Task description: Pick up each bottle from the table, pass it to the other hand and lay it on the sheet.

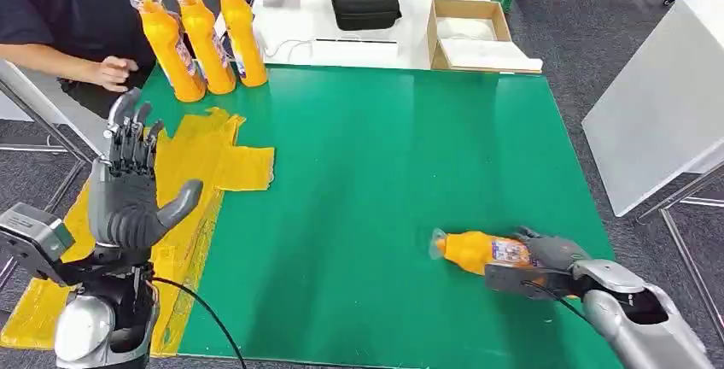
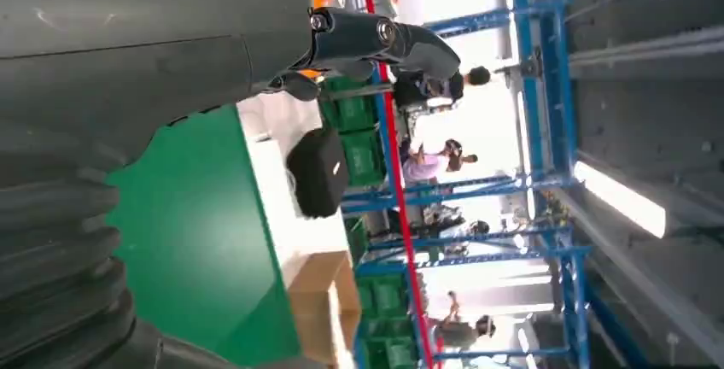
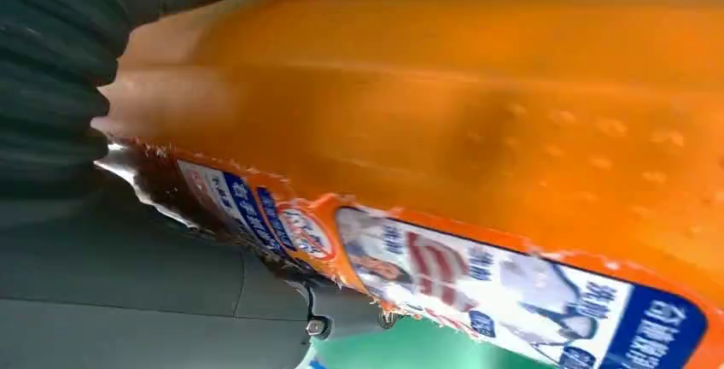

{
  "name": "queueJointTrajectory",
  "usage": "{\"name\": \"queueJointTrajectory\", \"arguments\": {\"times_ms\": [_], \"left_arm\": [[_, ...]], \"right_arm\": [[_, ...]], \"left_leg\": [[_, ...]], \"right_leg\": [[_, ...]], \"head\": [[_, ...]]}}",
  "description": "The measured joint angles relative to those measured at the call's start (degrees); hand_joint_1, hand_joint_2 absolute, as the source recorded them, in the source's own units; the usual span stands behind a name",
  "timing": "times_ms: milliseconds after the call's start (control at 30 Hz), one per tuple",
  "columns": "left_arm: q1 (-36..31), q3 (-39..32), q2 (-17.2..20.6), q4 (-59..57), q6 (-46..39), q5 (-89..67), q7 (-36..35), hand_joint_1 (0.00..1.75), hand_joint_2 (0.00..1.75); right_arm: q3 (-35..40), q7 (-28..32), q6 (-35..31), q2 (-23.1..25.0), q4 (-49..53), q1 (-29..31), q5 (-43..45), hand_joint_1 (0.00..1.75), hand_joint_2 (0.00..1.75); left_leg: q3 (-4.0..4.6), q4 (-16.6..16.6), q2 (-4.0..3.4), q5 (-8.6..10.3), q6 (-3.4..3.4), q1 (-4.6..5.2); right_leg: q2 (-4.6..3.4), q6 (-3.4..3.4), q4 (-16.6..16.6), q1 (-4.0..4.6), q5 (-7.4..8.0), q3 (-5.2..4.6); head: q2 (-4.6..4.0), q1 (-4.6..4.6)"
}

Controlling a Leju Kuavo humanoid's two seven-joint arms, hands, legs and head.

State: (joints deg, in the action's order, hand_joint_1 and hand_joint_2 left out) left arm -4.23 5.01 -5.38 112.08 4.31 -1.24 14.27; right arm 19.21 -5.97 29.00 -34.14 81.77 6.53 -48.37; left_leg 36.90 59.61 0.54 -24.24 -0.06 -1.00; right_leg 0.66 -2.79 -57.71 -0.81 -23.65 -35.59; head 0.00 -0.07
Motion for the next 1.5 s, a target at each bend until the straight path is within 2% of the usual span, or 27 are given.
{"name": "queueJointTrajectory", "arguments": {"times_ms": [133, 300, 800, 967, 1133, 1267, 1400, 1500], "left_arm": [[-1.1, 0.7, 0.3, -0.9, -0.6, 0.7, -0.3, 0.00, 1.75], [-1.4, 0.9, 0.5, -1.3, -0.6, 0.7, -0.5, 0.00, 1.75], [-1.5, 1.6, 0.8, -2.3, -0.6, 1.6, 0.2, 0.00, 1.75], [0.8, 1.6, 0.9, -2.2, 3.1, 7.0, -3.5, 0.00, 1.75], [8.1, 1.2, 1.0, -2.2, 13.3, 20.0, -5.9, 0.00, 1.75], [13.2, 1.5, 0.9, -1.6, 15.9, 20.8, -6.2, 0.00, 1.75], [15.5, 2.6, 1.0, -0.8, 15.6, 20.3, -6.4, 0.00, 1.75], [16.3, 3.4, 1.0, -0.3, 15.7, 20.7, -6.4, 0.00, 1.75]], "right_arm": [[0.0, 0.3, 0.2, -3.6, 0.6, -2.0, 1.3, 1.75, 1.75], [0.0, 0.5, 0.2, -5.4, 1.4, -2.8, 1.5, 1.75, 1.75], [0.0, -0.2, -0.4, -6.0, 1.7, -3.5, 2.6, 1.75, 1.75], [-1.8, -7.1, -6.7, 2.7, 1.5, -1.4, 9.5, 1.75, 1.75], [-2.5, -7.5, -17.5, 12.4, 9.6, -2.2, 16.9, 1.75, 1.75], [0.1, -7.2, -23.7, 18.4, 20.4, -3.1, 13.6, 1.75, 1.75], [5.1, -7.8, -24.5, 19.6, 25.9, -4.2, 4.4, 1.75, 1.75], [8.5, -7.6, -25.2, 20.2, 28.1, -5.2, 2.7, 1.75, 1.75]], "left_leg": [[-0.07, 0.0, -0.03, -0.02, 0.01, 0.00], [-0.21, 0.0, -0.03, -0.01, 0.01, 0.00], [-0.31, 0.0, -0.03, 0.00, 0.02, 0.00], [-0.39, 0.0, -0.40, -0.08, -0.08, -0.02], [-0.28, -0.1, -0.44, 0.01, -0.10, -0.03], [-0.20, -0.1, -0.33, 0.02, -0.14, -0.07], [0.02, -0.1, -0.30, -0.02, -0.14, -0.07], [0.04, -0.1, -0.31, -0.03, -0.13, -0.02]], "right_leg": [[0.00, -0.01, 0.0, -0.01, -0.01, 0.05], [-0.01, -0.01, 0.0, 0.00, -0.01, 0.15], [-0.01, -0.01, 0.0, 0.01, -0.01, 0.36], [-0.44, 0.01, 0.0, 0.05, 0.04, 0.36], [-0.48, 0.01, -0.1, 0.06, 0.04, 0.07], [-0.40, 0.09, -0.1, 0.08, -0.09, -0.01], [-0.36, 0.09, -0.1, 0.03, -0.10, -0.13], [-0.36, 0.08, -0.1, -0.01, -0.09, -0.16]], "head": [[0.00, 0.00], [0.00, -0.02], [0.00, 0.00], [0.00, 0.00], [0.00, -0.02], [0.00, 0.00], [0.00, 0.00], [0.00, 0.00]]}}
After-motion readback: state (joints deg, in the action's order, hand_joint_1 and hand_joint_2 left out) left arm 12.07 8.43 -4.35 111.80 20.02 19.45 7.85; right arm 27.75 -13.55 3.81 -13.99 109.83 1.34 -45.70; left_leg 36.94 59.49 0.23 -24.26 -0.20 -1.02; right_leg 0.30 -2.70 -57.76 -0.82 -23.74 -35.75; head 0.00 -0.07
